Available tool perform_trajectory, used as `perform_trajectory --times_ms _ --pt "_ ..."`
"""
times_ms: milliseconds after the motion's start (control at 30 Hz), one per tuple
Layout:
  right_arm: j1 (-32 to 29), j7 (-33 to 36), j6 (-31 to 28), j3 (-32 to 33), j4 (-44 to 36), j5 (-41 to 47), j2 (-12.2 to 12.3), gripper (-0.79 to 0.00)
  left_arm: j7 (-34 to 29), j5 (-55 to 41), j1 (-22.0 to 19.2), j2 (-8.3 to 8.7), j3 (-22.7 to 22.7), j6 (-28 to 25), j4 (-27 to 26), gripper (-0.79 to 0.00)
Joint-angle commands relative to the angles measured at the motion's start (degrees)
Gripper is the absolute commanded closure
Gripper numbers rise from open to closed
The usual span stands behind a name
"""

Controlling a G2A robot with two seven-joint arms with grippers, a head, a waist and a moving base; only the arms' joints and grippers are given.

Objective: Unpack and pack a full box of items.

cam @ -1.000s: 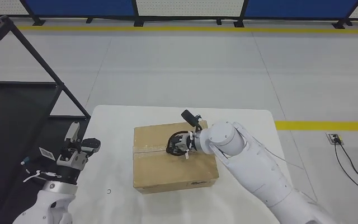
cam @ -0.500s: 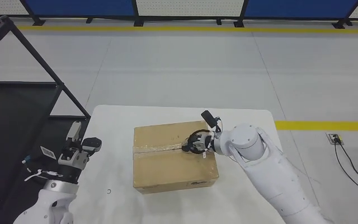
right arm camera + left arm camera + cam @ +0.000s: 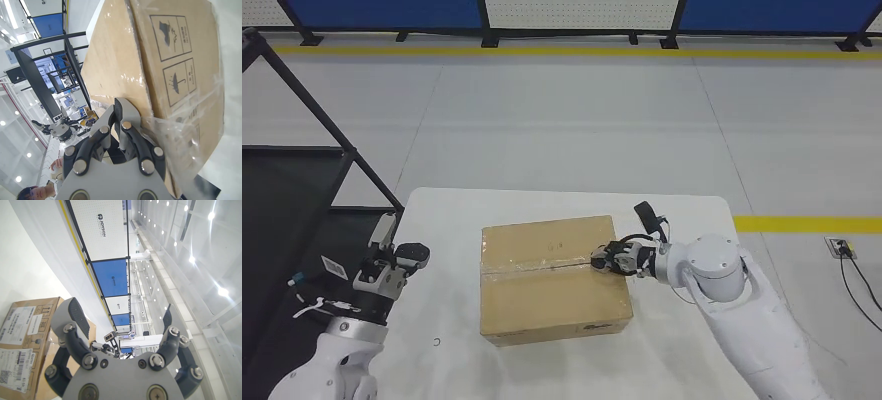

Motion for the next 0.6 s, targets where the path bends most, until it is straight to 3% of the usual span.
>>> perform_trajectory --times_ms 0,267,567 --pt "-1.26 -0.47 -0.28 1.53 -1.12 0.43 0.34 0.000 0.00 0.08 -0.12 0.03 0.26 0.11 -0.04 -0.785" --pt "-6.32 -3.78 -1.34 7.62 -4.32 3.71 1.42 0.000 0.22 0.32 -0.44 0.20 0.58 0.23 0.16 -0.785" --pt "-8.02 -5.78 0.20 8.74 -3.84 3.88 1.99 0.000 0.51 0.14 -0.43 0.36 0.53 0.24 0.16 -0.785"
